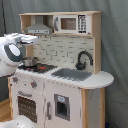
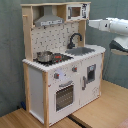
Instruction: Play with the kitchen
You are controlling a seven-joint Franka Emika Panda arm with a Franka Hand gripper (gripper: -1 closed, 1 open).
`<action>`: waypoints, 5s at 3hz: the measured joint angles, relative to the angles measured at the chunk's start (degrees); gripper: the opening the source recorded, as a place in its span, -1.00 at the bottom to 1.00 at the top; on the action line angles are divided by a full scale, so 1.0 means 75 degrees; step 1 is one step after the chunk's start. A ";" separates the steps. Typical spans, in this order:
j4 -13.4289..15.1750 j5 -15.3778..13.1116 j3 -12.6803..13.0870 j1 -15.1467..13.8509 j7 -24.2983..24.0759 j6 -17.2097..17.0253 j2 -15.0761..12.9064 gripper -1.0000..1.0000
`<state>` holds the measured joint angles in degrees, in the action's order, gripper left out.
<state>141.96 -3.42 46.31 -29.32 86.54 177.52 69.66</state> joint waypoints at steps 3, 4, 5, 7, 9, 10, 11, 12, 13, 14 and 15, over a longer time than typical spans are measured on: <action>-0.1541 -0.0003 0.0304 -0.0857 0.0503 0.0080 -0.1529 1.00; -0.1660 -0.0003 0.0547 -0.1277 0.0534 0.0454 -0.1987 1.00; -0.1666 -0.0004 0.0738 -0.1794 0.0731 0.0890 -0.2349 1.00; -0.2293 -0.0004 0.1273 -0.3040 0.0804 0.1220 -0.2692 1.00; -0.3056 0.0002 0.2087 -0.4241 0.0783 0.1220 -0.2887 1.00; -0.3387 0.0006 0.2522 -0.4769 0.0625 0.1208 -0.2886 1.00; -0.3829 0.0010 0.2838 -0.5218 0.0316 0.1163 -0.2886 1.00; -0.4293 0.0011 0.3107 -0.5722 0.0114 0.1104 -0.2884 1.00; -0.4317 0.0011 0.3251 -0.5831 0.0094 0.1102 -0.2884 1.00; -0.4317 0.0011 0.3256 -0.5837 0.0094 0.1102 -0.2884 -1.00; -0.4105 0.0064 0.3060 -0.5819 0.0076 0.1123 -0.2884 -1.00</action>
<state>111.17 -2.94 69.26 -72.97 87.10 185.94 48.03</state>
